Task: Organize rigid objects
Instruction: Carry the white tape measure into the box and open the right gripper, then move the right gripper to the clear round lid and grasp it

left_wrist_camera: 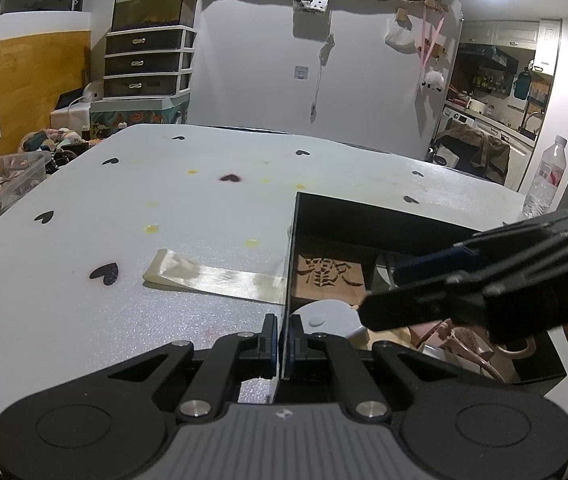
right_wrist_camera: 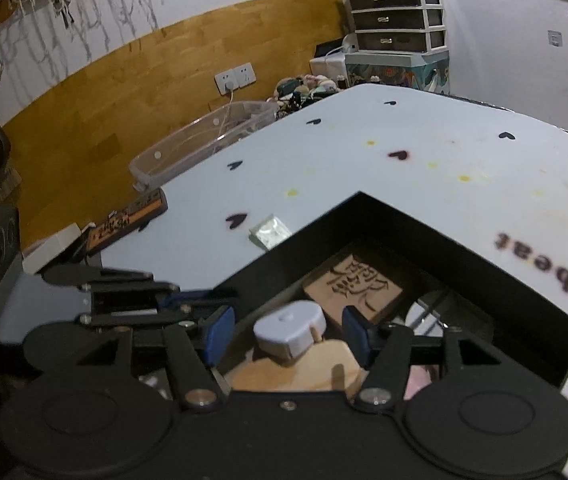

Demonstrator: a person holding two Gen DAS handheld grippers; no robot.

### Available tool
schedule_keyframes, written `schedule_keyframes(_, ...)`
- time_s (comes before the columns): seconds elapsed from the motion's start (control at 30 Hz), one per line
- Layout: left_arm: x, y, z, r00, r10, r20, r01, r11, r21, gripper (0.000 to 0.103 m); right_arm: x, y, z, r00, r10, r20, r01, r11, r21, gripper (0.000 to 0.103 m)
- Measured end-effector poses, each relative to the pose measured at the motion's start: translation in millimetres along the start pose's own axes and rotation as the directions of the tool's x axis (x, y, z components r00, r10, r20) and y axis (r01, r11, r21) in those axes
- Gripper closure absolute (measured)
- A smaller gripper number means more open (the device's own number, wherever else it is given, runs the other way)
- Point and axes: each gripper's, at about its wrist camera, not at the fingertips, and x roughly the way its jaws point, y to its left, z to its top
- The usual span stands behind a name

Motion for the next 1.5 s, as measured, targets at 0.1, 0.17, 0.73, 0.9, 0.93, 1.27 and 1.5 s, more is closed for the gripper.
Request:
schedule_keyframes(0.1,0,0,0,1.000,0.000,0.000,0.000,1.000,0.000,0.098,-2,0,-2,1.000,-0.008,-0.004,0.008,1.000,-0.003,0.042)
schedule_keyframes(0.17,0,0,0,1.000,0.000,0.000,0.000,1.000,0.000,0.098,-4,0,-4,1.000,-0.011,-0.004,0.011,1.000,-0.002,0.041)
schedule_keyframes(0.73,0,0,0,1.000,0.000,0.000,0.000,1.000,0.000,0.098,-40,-4,-12,0.995,-0.088,0.048,0.089,0.996,-0.026,0.010)
schedule_keyframes(0.9,0,0,0,1.000,0.000,0.000,0.000,1.000,0.000,0.098,-57,-9,-18,0.987,-0.127,0.097,0.130,0.991,-0.026,0.000)
schedule_keyframes(0.93,0,0,0,1.000,0.000,0.000,0.000,1.000,0.000,0.098,-61,-11,-19,0.984,-0.138,0.109,0.141,0.990,-0.023,0.000)
schedule_keyframes(1.27,0,0,0,1.000,-0.001,0.000,0.001,1.000,0.000,0.098,-112,-44,-50,0.918,-0.319,0.238,0.305,0.948,0.091,0.000)
schedule_keyframes(1.5,0,1,0,1.000,-0.001,0.000,0.001,1.000,-0.001,0.098,-139,-77,-83,0.840,-0.483,0.245,0.440,0.873,0.211,0.000)
